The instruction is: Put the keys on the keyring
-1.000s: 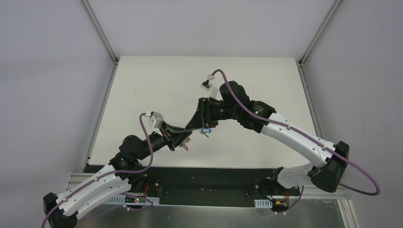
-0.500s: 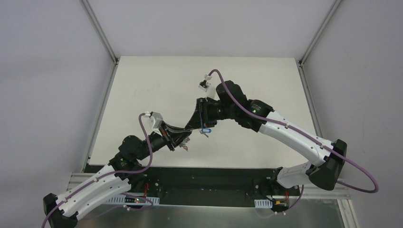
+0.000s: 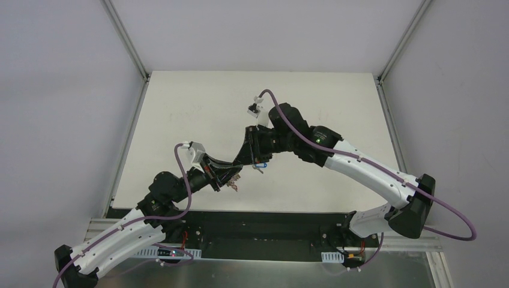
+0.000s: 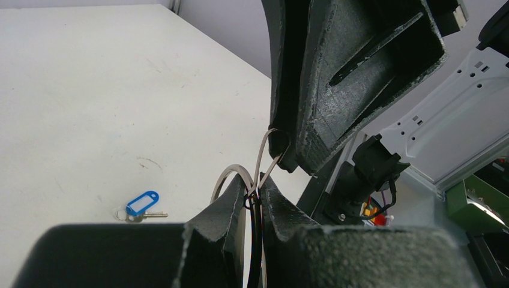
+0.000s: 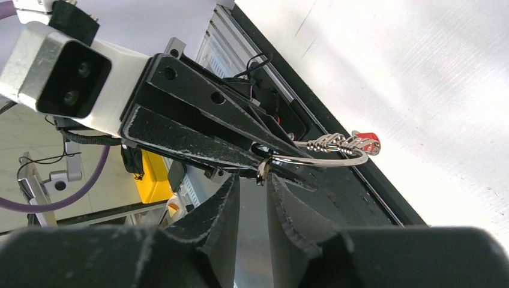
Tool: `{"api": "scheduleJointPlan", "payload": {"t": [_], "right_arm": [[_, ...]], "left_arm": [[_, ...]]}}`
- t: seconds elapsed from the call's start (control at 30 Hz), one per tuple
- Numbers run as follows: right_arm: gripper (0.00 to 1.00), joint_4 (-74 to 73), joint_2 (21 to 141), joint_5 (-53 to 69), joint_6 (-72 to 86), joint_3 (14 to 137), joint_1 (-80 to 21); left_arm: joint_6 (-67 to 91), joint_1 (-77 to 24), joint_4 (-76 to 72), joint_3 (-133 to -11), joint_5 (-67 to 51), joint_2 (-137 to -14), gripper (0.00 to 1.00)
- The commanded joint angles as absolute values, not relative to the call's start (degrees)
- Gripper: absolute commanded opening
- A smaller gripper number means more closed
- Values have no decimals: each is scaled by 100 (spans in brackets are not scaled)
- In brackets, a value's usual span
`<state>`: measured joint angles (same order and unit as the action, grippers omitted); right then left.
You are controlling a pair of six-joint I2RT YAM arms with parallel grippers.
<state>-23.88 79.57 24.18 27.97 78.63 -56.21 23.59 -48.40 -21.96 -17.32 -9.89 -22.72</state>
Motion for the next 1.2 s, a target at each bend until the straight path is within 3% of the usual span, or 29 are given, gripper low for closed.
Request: {"api": "scheduleJointPlan", "payload": {"t": [0.0, 0.33, 0.43, 0.6, 0.67, 0.87, 1.17], "right_arm": [[23, -2320, 7962, 2320, 2699, 8201, -5673], [13, -2422, 7998, 2249, 2635, 8279, -5687], [0, -2465, 7981, 2201, 2607, 8283, -5697], [0, -2583, 7948, 2186, 2544, 8306, -5758], [0, -2634, 7935, 2181, 2548, 8322, -5781], [0, -3059, 7977, 2032, 2558, 8540, -5882], [0, -4307, 8367, 1610, 2543, 9347, -6007]], "left_arm": [[2479, -4874, -2522, -1841, -1061, -2207, 0], [2479, -4872, -2506, -1811, -1070, -2175, 0], [2487, -4873, -2491, -1811, -1084, -2155, 0], [2409, -4869, -2415, -1882, -1184, -2129, 0], [2313, -4872, -2389, -1906, -1245, -2104, 11], [1732, -4871, -2392, -1877, -1595, -1973, 31], [1105, -4872, -2357, -1864, -1853, -2076, 38]]}}
